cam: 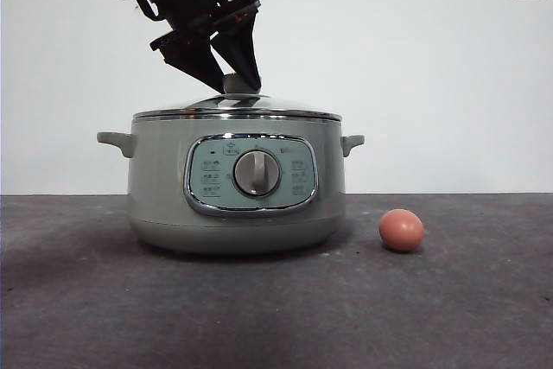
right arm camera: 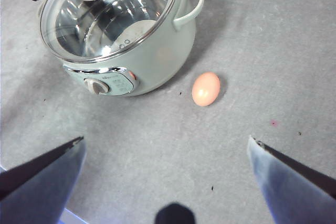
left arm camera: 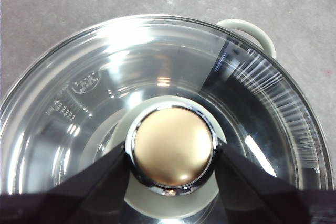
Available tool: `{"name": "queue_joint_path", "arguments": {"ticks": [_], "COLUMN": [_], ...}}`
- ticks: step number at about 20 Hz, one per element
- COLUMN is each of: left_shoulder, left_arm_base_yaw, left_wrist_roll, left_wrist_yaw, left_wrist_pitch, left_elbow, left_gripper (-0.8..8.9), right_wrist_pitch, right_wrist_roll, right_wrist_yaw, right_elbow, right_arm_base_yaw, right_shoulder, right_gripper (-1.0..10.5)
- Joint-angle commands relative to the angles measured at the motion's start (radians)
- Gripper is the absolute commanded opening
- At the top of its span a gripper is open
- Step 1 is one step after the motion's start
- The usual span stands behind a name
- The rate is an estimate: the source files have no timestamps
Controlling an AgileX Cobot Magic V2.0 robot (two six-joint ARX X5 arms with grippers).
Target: Pick up the egg,open the lid,put the egg in the pot,close the lid
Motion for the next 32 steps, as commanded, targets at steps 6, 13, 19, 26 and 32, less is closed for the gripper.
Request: {"name": "queue_joint_path", "arguments": {"ticks": [6,13,19,26,32], "left_shoulder": [0.015,0.006,-0.008,-0.224,-0.404], "left_arm_base_yaw": [-0.003,-0.003,0.012,0.135,0.269], "left_wrist_roll": [-0.006,-0.005,-0.005,0.009,0.028], "left_wrist_yaw": [0.029,0.041,0.04,0.036,0.036], "left_wrist_pitch": [0.002,-0.069,-0.195,-0.227,-0.367], "left_elbow": [0.011,0.139,0.341,0.382,0.382], "left_gripper": [-0.08,-0.08,-0.08,-0.08,-0.08], "right_wrist_pitch": [0.004,0.005,0.019,0.133,0.31], "right_wrist_roll": [0.003,0.003,0.004,0.031,0.056], "right_wrist_yaw": [-0.002,0.002,0.016,0.045,0.254], "right_elbow": [0.003,0.003,0.003,0.003,0.003], "right_arm_base_yaw": [0.001,0.001,0.001,0.033,0.19], "right_shoulder": [0.0,0.001,0.045,0.235,0.484], "right_gripper": [5.9,5.9,5.9,5.9,5.9]}}
